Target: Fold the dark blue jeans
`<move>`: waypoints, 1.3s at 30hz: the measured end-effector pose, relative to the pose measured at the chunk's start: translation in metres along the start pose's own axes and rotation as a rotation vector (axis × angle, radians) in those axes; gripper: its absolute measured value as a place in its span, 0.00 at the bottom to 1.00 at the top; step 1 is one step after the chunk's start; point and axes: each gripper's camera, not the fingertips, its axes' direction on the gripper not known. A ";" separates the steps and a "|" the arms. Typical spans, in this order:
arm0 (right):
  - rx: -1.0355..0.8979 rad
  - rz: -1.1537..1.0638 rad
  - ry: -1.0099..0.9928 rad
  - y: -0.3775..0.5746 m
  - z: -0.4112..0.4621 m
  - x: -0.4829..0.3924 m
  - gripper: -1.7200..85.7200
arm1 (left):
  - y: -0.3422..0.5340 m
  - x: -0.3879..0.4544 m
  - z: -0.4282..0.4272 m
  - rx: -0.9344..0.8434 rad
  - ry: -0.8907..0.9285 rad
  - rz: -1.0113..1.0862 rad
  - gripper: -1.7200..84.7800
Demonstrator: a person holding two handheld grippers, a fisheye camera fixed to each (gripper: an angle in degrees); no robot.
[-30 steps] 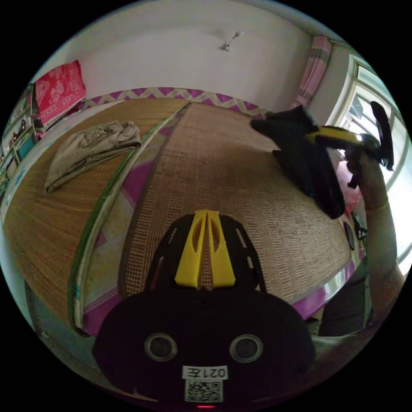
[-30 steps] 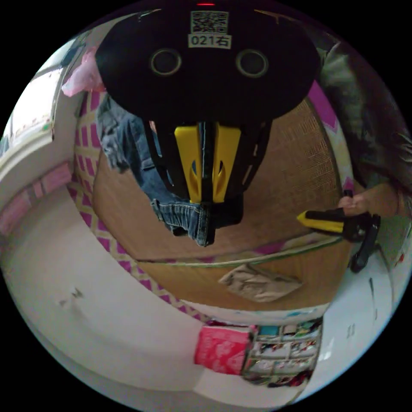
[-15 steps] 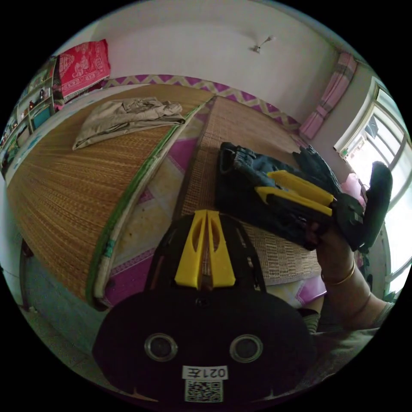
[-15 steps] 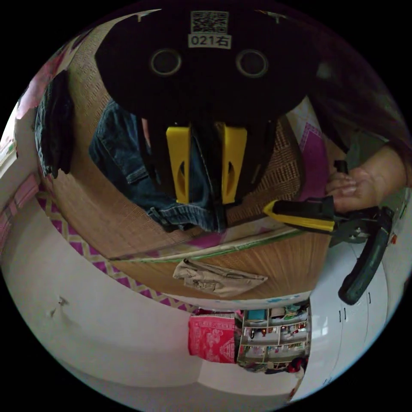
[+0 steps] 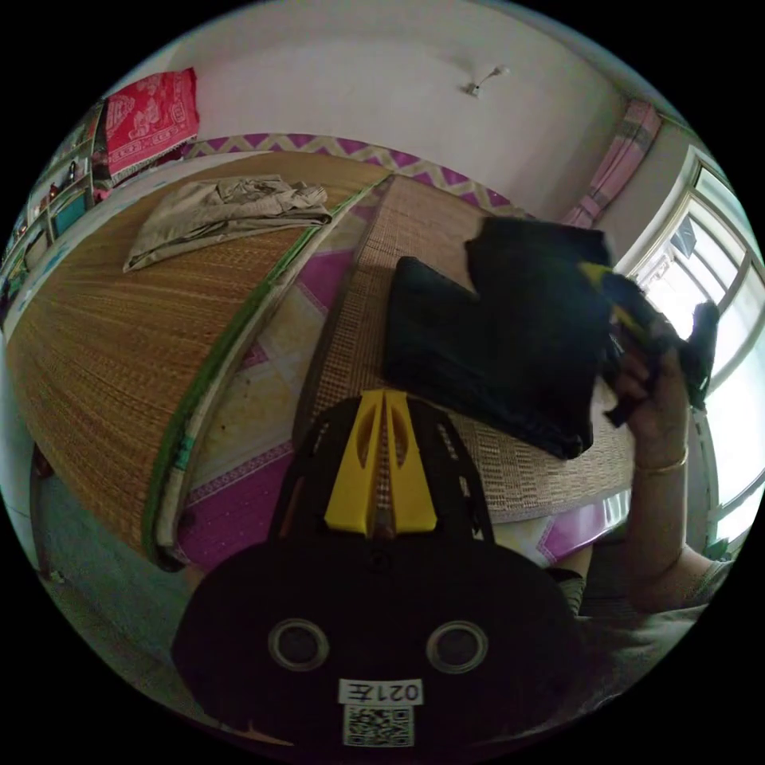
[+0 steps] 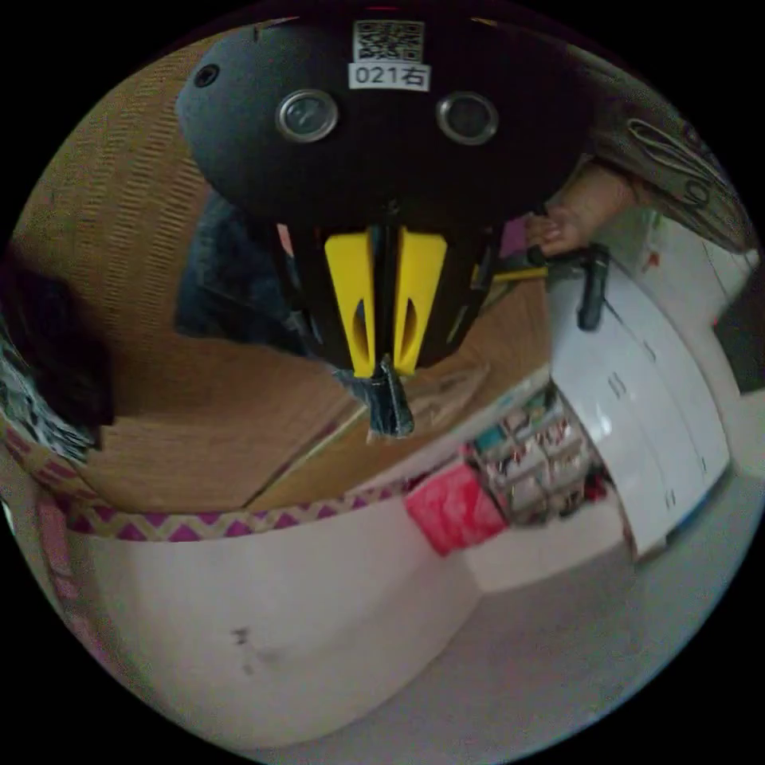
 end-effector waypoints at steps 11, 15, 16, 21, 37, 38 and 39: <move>0.001 0.558 0.370 0.122 -0.283 0.335 0.04 | -0.004 0.123 0.035 -0.001 0.165 0.322 0.01; 0.089 0.658 0.221 0.177 -0.313 0.380 0.04 | -0.019 0.194 0.049 -0.027 0.346 0.500 0.01; 0.077 0.654 0.233 0.179 -0.318 0.380 0.05 | -0.024 0.213 0.055 -0.029 0.369 0.558 0.02; 0.120 0.664 0.310 0.200 -0.355 0.366 0.12 | -0.046 0.272 0.089 -0.075 0.269 0.659 0.10; -0.003 0.296 0.367 0.212 -0.344 0.243 0.15 | -0.155 0.201 0.085 -0.079 0.373 0.519 0.04; -0.008 0.292 0.366 0.211 -0.343 0.241 0.15 | -0.164 0.188 0.076 -0.065 0.411 0.485 0.03; -0.014 0.286 0.362 0.210 -0.341 0.239 0.15 | -0.182 0.159 0.055 -0.028 0.447 0.426 0.03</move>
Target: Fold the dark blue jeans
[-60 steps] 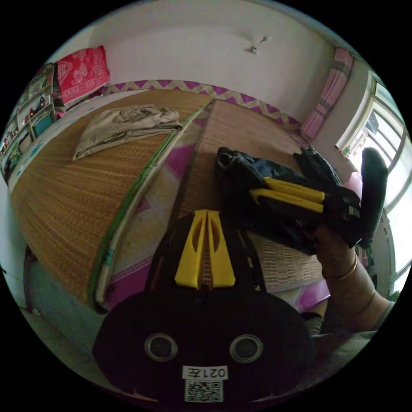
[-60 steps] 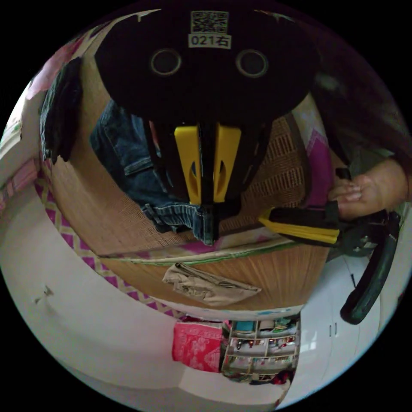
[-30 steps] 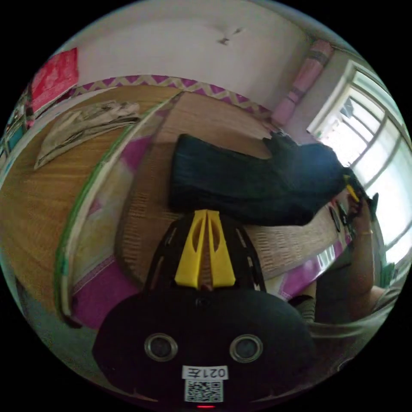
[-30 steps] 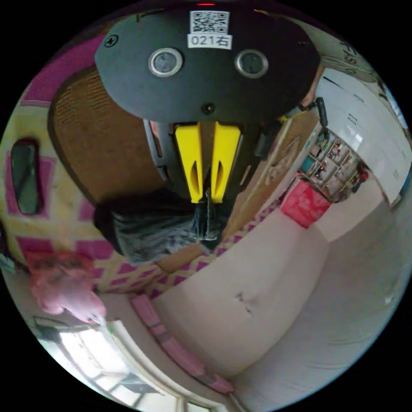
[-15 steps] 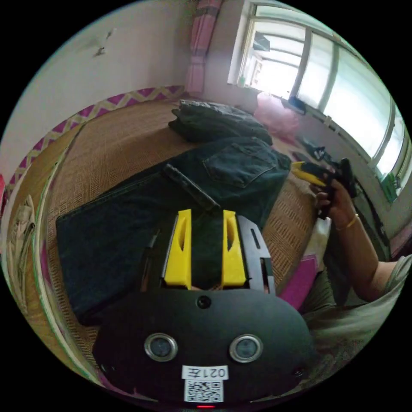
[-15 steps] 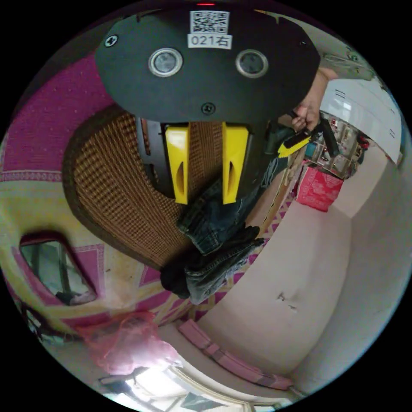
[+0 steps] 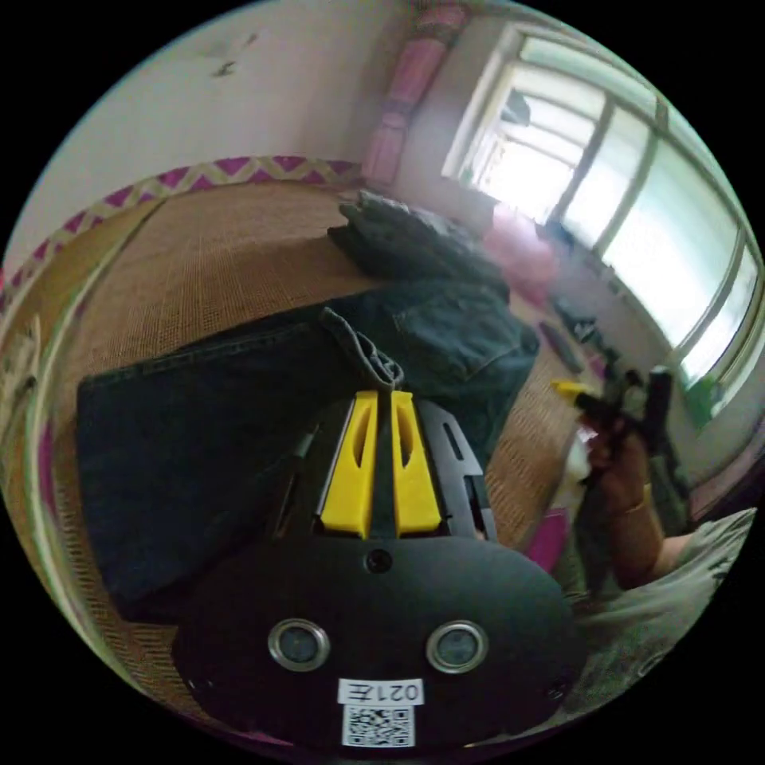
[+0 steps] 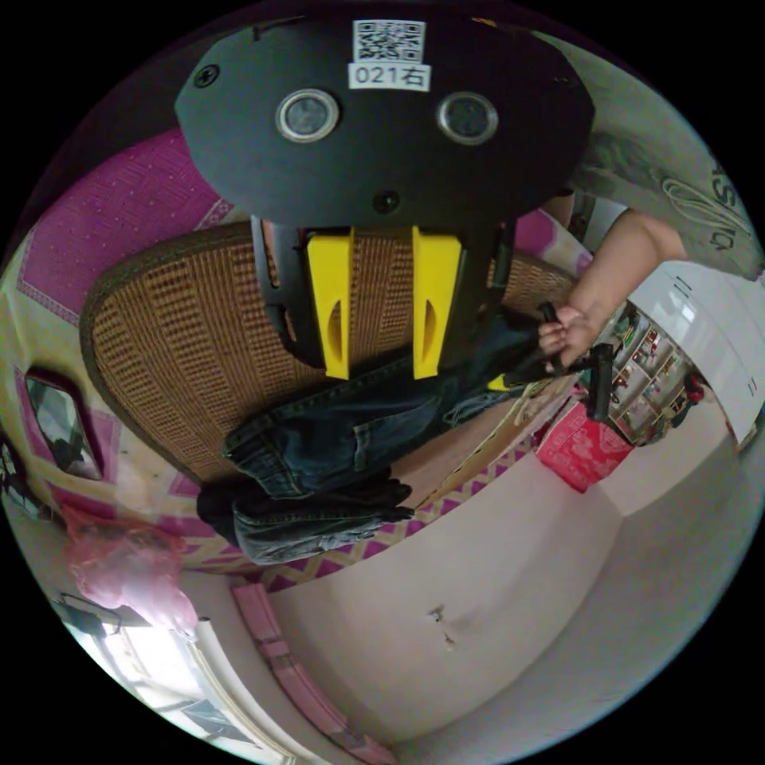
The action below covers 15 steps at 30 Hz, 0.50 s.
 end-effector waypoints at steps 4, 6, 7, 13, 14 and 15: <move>-0.014 0.015 -0.019 0.000 0.003 -0.005 0.14 | -0.006 -0.080 -0.157 0.234 -0.061 -0.059 0.02; -0.015 0.026 -0.031 0.001 0.005 -0.008 0.14 | 0.001 -0.126 -0.230 0.311 -0.108 -0.113 0.02; -0.017 0.029 -0.038 0.001 0.006 -0.012 0.14 | 0.009 -0.161 -0.275 0.351 -0.126 -0.168 0.02; -0.039 0.035 -0.043 0.005 0.018 -0.041 0.13 | 0.071 -0.332 -0.432 0.385 -0.371 -0.442 0.02; -0.042 0.034 -0.040 0.005 0.019 -0.044 0.13 | 0.075 -0.351 -0.432 0.329 -0.377 -0.468 0.02; -0.050 0.031 -0.036 0.006 0.022 -0.053 0.13 | 0.085 -0.384 -0.428 0.255 -0.370 -0.493 0.02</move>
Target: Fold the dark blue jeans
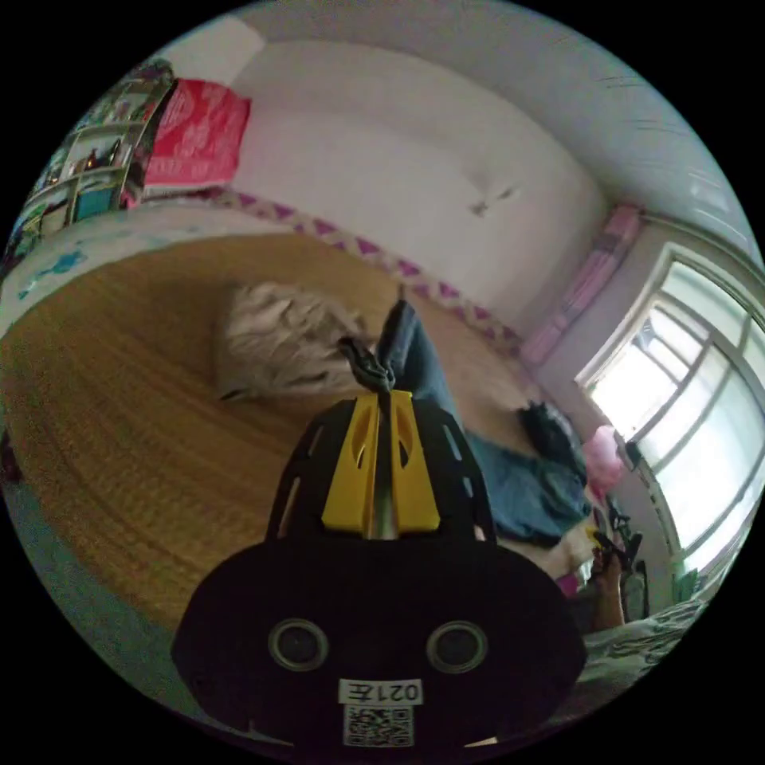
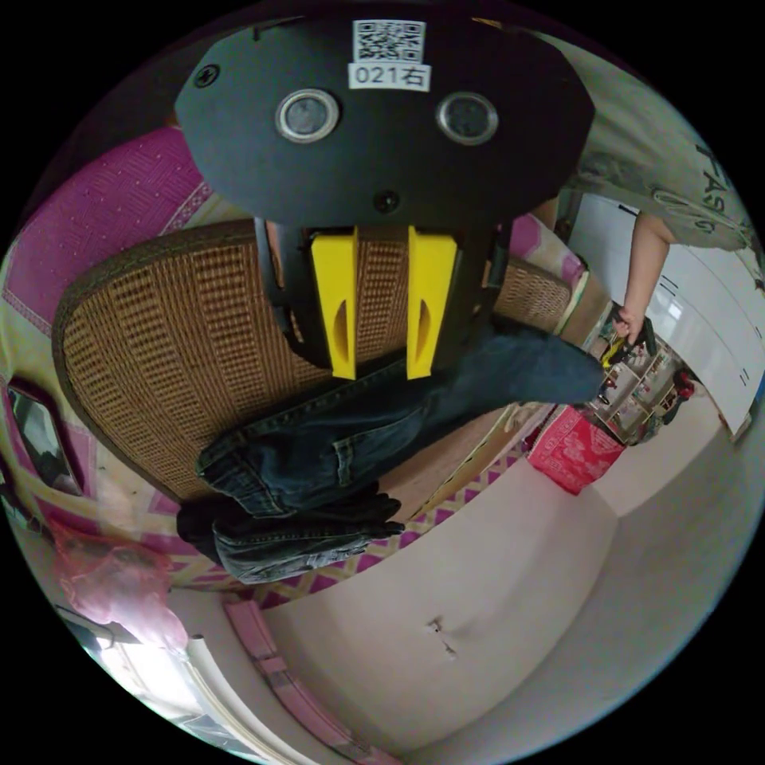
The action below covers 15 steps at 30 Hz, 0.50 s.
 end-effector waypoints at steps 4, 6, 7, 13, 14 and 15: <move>-0.038 -0.049 0.025 -0.005 0.014 -0.036 0.13 | 0.006 -0.070 0.043 -0.120 0.050 -0.087 0.02; -0.040 -0.100 0.044 -0.012 0.018 -0.054 0.12 | 0.003 -0.087 0.038 -0.092 0.141 -0.147 0.02; -0.030 -0.157 0.056 -0.019 0.020 -0.067 0.12 | 0.002 -0.095 0.029 -0.044 0.174 -0.181 0.02; -0.018 -0.470 0.139 -0.083 0.048 -0.105 0.12 | -0.013 -0.052 -0.017 0.148 0.208 -0.013 0.03; -0.025 -0.497 0.149 -0.093 0.053 -0.107 0.12 | -0.018 -0.039 -0.014 0.126 0.221 0.036 0.04; -0.041 -0.551 0.167 -0.112 0.066 -0.110 0.12 | -0.026 -0.011 -0.004 0.085 0.241 0.136 0.06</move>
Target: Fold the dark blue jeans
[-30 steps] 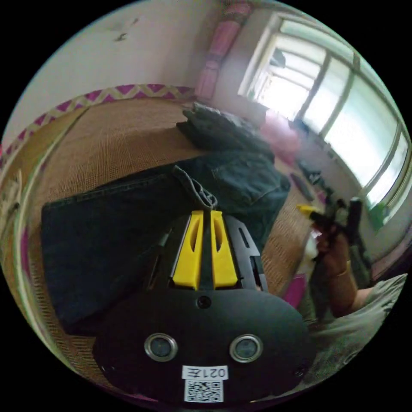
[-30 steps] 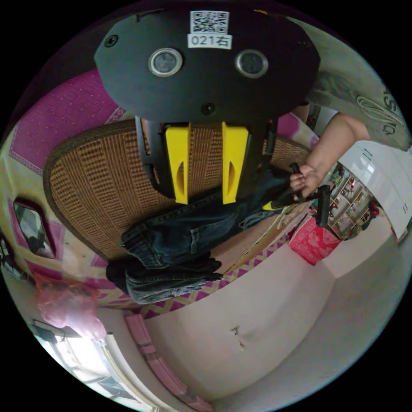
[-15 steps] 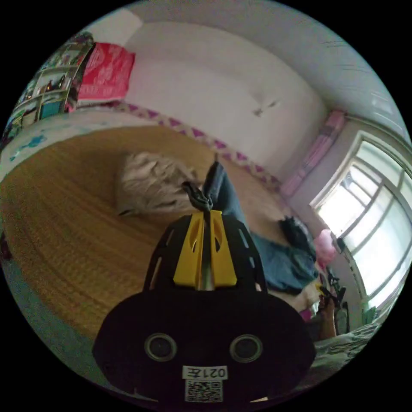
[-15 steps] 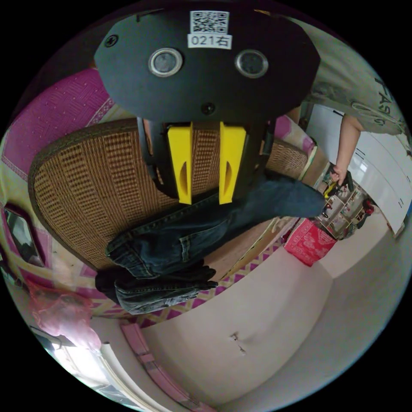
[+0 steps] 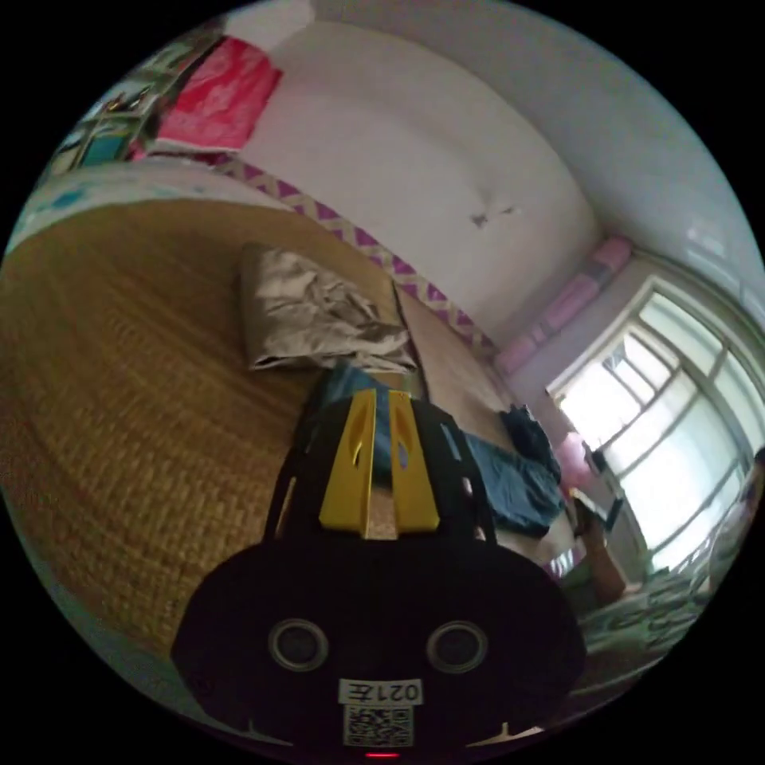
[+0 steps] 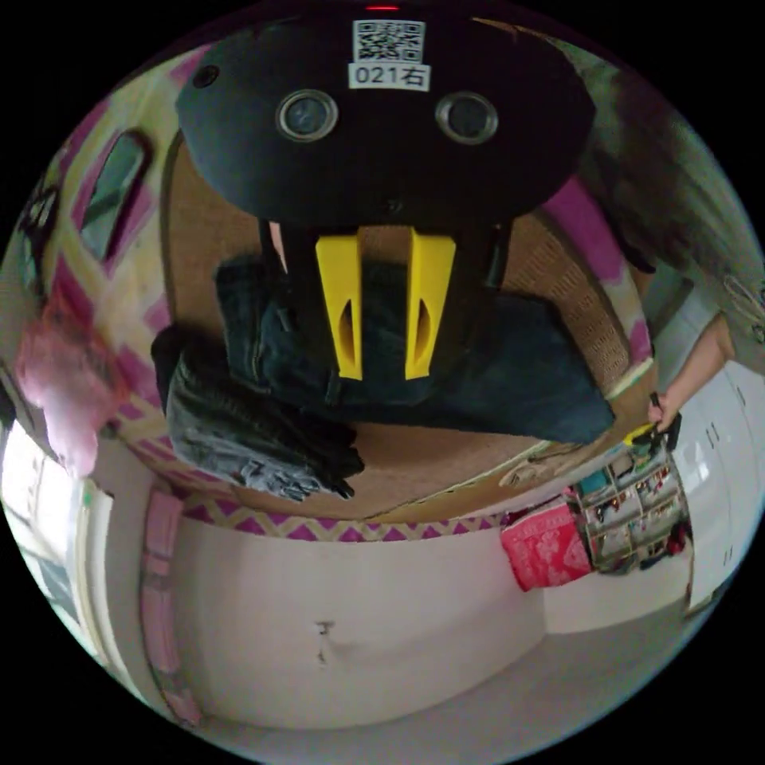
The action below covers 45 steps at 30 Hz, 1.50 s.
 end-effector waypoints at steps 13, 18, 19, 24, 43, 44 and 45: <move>-0.470 -0.378 -0.115 -0.137 0.168 0.040 0.12 | -0.042 0.160 0.228 -0.503 -0.055 0.616 0.15; -0.461 -0.398 -0.207 -0.148 0.163 0.042 0.03 | -0.036 0.169 0.253 -0.638 -0.040 0.670 0.15; -0.437 -0.400 -0.217 -0.149 0.156 0.041 0.02 | -0.032 0.170 0.257 -0.666 -0.049 0.676 0.15; -0.317 -0.375 -0.249 -0.148 0.121 0.041 0.01 | -0.020 0.184 0.251 -0.649 -0.123 0.737 0.06; -0.173 -0.395 -0.381 0.076 -0.168 -0.063 0.01 | 0.131 0.286 -0.136 -0.262 0.201 0.786 0.01; -0.195 -0.379 -0.380 0.087 -0.160 -0.064 0.01 | 0.139 0.281 -0.134 -0.279 0.196 0.759 0.01; -0.223 -0.337 -0.377 0.107 -0.145 -0.064 0.01 | 0.154 0.271 -0.124 -0.322 0.163 0.701 0.01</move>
